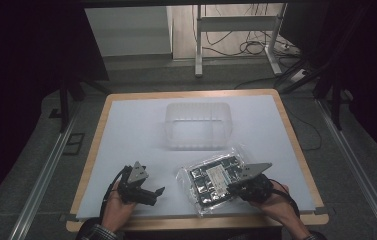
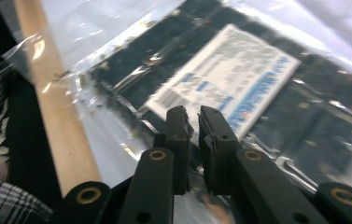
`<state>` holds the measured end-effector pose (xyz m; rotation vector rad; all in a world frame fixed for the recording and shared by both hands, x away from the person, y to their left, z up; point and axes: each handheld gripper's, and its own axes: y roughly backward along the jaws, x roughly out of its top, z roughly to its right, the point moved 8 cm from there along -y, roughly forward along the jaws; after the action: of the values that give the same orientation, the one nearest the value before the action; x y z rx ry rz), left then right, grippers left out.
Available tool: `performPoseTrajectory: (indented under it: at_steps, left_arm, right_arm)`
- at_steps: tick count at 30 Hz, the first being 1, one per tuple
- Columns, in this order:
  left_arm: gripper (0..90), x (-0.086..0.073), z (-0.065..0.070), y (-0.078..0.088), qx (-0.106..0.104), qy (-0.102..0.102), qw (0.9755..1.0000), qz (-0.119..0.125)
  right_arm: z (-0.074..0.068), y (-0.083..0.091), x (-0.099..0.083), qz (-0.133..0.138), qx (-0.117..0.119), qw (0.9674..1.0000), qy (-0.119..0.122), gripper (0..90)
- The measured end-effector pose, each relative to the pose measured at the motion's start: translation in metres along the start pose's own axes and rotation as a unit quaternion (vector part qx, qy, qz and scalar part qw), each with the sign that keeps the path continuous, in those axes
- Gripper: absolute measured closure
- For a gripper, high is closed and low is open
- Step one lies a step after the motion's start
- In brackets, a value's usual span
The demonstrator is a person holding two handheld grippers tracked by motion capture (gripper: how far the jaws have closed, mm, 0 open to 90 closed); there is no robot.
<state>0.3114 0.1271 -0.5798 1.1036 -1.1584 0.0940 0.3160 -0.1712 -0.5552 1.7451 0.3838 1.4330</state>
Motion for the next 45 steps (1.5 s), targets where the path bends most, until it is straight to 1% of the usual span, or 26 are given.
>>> performPoseTrajectory:
  at_steps: [4,5,7,9,11,12,13,19,23,25,26,27,28,29,31,34,36,38,40,45]
  left_arm:
    - [1.3,0.000,0.000,0.000,-0.001,0.002,1.0000,-0.001]
    - [1.3,0.000,0.000,0.000,-0.001,0.003,1.0000,-0.001]
    - [1.3,0.000,0.000,0.000,0.000,0.002,1.0000,-0.002]
    - [1.4,-0.001,0.000,-0.001,0.000,0.003,1.0000,-0.004]
    - [1.4,-0.001,0.000,-0.001,0.001,0.002,1.0000,-0.005]
    - [1.4,-0.001,0.000,-0.001,0.001,0.002,1.0000,-0.005]
    - [1.4,-0.001,0.000,-0.001,0.001,0.002,1.0000,-0.005]
    - [1.5,-0.001,0.000,-0.001,0.001,0.003,1.0000,-0.006]
    - [1.5,-0.001,-0.001,-0.001,0.002,0.003,1.0000,-0.006]
    - [1.5,-0.002,0.000,-0.001,0.002,0.003,1.0000,-0.007]
    - [1.6,-0.002,0.000,-0.001,0.002,0.003,1.0000,-0.007]
    - [1.6,-0.002,0.000,-0.001,0.002,0.003,1.0000,-0.007]
    - [1.6,-0.002,0.000,-0.001,0.002,0.003,1.0000,-0.008]
    - [1.6,-0.002,0.000,-0.001,0.004,0.002,1.0000,-0.009]
    - [1.7,-0.002,-0.001,-0.001,0.005,0.001,0.9999,-0.010]
    - [1.7,-0.002,-0.001,-0.001,0.005,0.001,0.9999,-0.010]
    - [1.7,-0.002,-0.001,-0.001,0.005,0.001,0.9999,-0.010]
    - [1.7,-0.002,0.000,-0.002,0.005,0.002,0.9999,-0.011]
    - [1.7,-0.003,0.000,-0.002,0.005,0.001,0.9999,-0.013]
    - [1.9,-0.003,-0.001,-0.002,0.007,-0.001,0.9999,-0.015]
  right_arm:
    - [0.010,0.007,0.000,0.010,-0.016,0.9997,-0.012,76.6]
    - [0.014,0.010,0.000,0.012,-0.024,0.9995,-0.017,75.4]
    - [0.019,0.013,0.001,0.020,-0.032,0.9991,-0.022,72.1]
    - [0.025,0.018,0.000,0.025,-0.046,0.9983,-0.027,69.4]
    - [0.033,0.024,-0.001,0.031,-0.064,0.9967,-0.039,66.3]
    - [0.033,0.024,-0.001,0.031,-0.064,0.9967,-0.039,66.3]
    - [0.040,0.029,-0.002,0.038,-0.077,0.9952,-0.047,63.6]
    - [0.059,0.041,-0.009,0.052,-0.117,0.9893,-0.070,56.6]
    - [0.073,0.050,-0.015,0.062,-0.146,0.9830,-0.092,51.5]
    - [0.078,0.053,-0.018,0.065,-0.153,0.9808,-0.102,50.3]
    - [0.078,0.053,-0.018,0.065,-0.153,0.9808,-0.102,50.3]
    - [0.084,0.056,-0.023,0.065,-0.165,0.9780,-0.110,49.6]
    - [0.084,0.056,-0.023,0.065,-0.165,0.9780,-0.110,49.6]
    - [0.089,0.057,-0.027,0.070,-0.166,0.9760,-0.123,48.3]
    - [0.093,0.058,-0.030,0.072,-0.168,0.9741,-0.133,46.4]
    - [0.097,0.056,-0.034,0.073,-0.164,0.9734,-0.142,43.4]
    - [0.097,0.055,-0.035,0.073,-0.161,0.9735,-0.145,43.1]
    - [0.097,0.051,-0.037,0.073,-0.149,0.9742,-0.153,42.3]
    - [0.096,0.048,-0.037,0.071,-0.141,0.9751,-0.156,42.5]
    - [0.095,0.038,-0.040,0.059,-0.113,0.9777,-0.167,46.3]
